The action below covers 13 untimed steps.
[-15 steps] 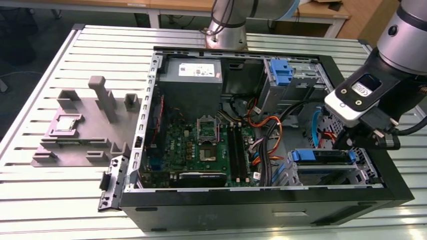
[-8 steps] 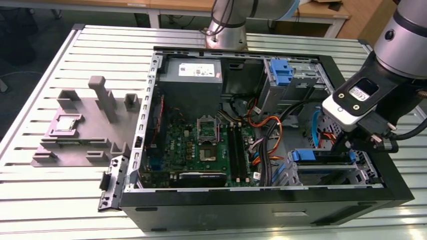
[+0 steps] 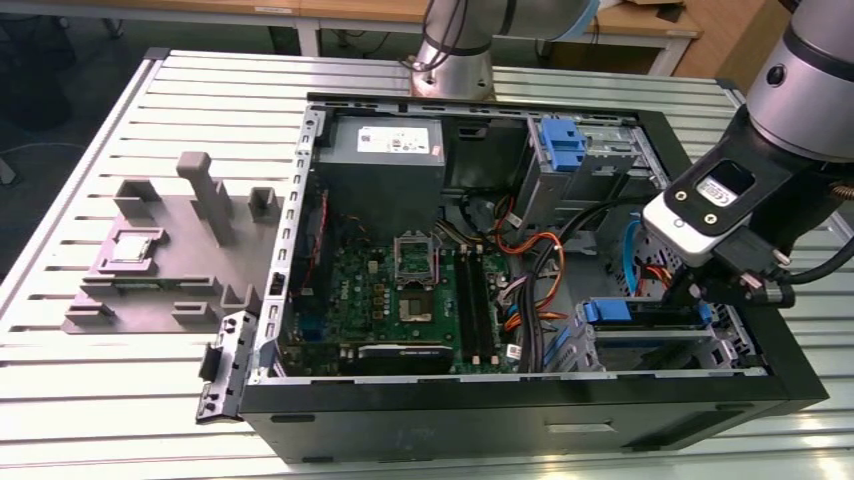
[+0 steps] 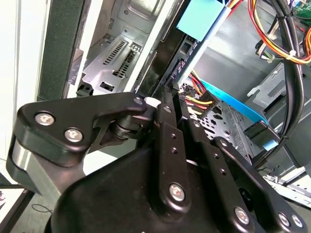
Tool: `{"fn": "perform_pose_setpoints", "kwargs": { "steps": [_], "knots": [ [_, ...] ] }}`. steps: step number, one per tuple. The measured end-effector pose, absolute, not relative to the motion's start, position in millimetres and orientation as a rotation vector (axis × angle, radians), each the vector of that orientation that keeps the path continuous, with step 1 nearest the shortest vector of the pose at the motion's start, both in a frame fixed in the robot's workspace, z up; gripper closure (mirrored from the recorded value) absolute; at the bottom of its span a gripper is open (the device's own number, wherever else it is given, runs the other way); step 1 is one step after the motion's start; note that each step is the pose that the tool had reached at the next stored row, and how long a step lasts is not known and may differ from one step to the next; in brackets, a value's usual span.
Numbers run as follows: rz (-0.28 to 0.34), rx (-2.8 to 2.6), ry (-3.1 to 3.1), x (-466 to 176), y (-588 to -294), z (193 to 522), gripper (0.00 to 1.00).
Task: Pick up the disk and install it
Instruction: 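Insert the first disk wire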
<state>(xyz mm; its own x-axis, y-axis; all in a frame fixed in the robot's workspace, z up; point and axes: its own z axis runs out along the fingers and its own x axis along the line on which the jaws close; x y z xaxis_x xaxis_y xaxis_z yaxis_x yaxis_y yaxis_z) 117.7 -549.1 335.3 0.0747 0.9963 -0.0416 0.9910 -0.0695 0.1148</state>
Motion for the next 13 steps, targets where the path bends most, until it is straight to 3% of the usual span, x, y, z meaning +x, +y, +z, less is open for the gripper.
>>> {"fn": "perform_pose_setpoints", "kwargs": {
  "steps": [13],
  "knots": [
    [0.073, 2.218, 2.062, 116.5, -550.6, 333.9, 0.83]
  ]
}}
